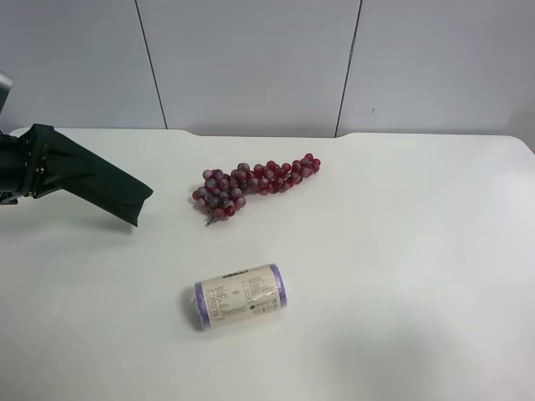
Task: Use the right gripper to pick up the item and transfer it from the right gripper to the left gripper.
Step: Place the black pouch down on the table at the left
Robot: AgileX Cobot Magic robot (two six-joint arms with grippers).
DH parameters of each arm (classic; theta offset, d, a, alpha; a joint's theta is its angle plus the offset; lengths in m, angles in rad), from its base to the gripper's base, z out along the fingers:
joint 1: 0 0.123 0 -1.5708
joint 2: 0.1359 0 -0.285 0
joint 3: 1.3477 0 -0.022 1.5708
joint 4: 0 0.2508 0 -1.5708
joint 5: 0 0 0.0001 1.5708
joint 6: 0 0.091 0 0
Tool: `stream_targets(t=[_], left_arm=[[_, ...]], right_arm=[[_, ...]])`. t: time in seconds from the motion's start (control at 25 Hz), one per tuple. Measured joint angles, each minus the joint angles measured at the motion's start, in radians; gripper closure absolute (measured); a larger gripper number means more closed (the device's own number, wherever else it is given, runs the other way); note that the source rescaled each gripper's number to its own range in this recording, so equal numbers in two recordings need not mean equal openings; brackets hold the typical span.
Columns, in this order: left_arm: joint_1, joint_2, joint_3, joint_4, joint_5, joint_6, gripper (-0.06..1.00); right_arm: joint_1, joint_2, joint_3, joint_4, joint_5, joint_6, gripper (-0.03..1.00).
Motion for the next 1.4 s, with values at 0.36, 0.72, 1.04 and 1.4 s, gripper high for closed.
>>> stream_targets(t=[0.36, 0.72, 1.04, 1.4], left_arm=[[0.0, 0.0, 0.0, 0.005, -0.002, 0.067, 0.83], [0.0, 0.0, 0.0, 0.009, -0.126, 0.026, -0.04], [0.0, 0.0, 0.0, -0.048, -0.191, 0.127, -0.05], [0.0, -0.062, -0.05, -0.034, -0.374, 0.203, -0.05]], right_arm=[[0.0, 0.0, 0.0, 0.0, 0.0, 0.0, -0.03], [0.0, 0.0, 0.0, 0.0, 0.0, 0.0, -0.03], [0.0, 0.0, 0.0, 0.0, 0.0, 0.0, -0.03], [0.0, 0.0, 0.0, 0.0, 0.0, 0.0, -0.03]])
